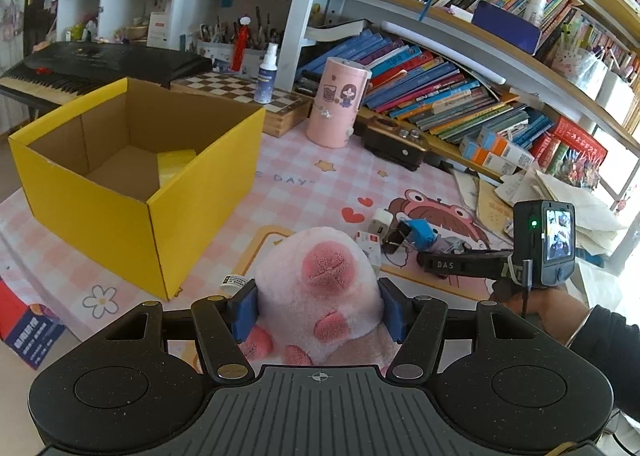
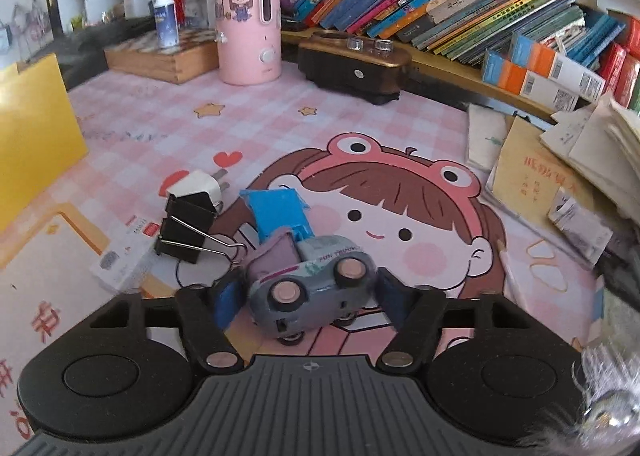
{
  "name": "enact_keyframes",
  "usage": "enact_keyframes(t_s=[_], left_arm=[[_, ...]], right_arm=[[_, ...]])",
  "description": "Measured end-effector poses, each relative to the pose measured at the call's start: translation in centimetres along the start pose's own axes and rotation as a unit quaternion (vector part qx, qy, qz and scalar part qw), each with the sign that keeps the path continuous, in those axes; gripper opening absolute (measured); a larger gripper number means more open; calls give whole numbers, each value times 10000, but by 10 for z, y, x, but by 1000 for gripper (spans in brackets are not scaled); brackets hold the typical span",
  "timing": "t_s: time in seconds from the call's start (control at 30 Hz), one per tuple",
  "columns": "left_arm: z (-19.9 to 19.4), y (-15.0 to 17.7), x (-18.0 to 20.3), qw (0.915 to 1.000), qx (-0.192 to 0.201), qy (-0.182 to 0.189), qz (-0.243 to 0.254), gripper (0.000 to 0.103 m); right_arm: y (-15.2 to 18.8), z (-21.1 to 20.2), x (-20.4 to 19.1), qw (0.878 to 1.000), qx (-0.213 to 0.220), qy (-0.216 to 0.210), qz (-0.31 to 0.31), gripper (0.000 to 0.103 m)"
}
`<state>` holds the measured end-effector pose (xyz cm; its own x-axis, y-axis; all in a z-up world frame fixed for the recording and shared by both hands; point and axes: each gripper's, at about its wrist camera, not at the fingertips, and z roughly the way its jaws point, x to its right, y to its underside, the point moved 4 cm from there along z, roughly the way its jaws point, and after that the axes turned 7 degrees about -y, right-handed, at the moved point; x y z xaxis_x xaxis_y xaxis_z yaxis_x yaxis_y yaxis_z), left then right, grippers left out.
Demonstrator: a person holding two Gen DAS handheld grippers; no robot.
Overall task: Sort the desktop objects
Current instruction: 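Close the right tool on the grey toy truck while the left tool holds the plush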
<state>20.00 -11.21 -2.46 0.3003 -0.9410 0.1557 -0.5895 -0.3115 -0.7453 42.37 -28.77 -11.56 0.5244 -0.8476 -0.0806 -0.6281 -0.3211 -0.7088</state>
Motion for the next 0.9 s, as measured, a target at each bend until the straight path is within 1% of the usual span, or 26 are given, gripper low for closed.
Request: enact_keyframes(t_s=[0.13, 0.23, 0.33, 0.5, 0.77, 0.9], left_arm=[[-1, -1, 5, 9999, -22, 92, 79, 61], [-2, -1, 9, 9998, -33, 155, 129, 61], [-5, -1, 12, 9996, 6, 210, 164, 61], [-16, 2, 12, 9993, 111, 300, 197, 61], [-27, 10, 5, 9986, 108, 513, 121, 61], [-32, 13, -1, 9977, 160, 657, 67, 61]], right_arm=[[2, -10, -3, 9999, 119, 111, 24, 64], [5, -27, -8, 9995, 248, 159, 97, 64], [12, -46, -14, 9992, 261, 176, 244, 64], [25, -80, -30, 9986, 305, 121, 411, 64], [42, -135, -53, 9963, 422, -25, 752, 64], [50, -154, -70, 9969, 473, -42, 621, 64]])
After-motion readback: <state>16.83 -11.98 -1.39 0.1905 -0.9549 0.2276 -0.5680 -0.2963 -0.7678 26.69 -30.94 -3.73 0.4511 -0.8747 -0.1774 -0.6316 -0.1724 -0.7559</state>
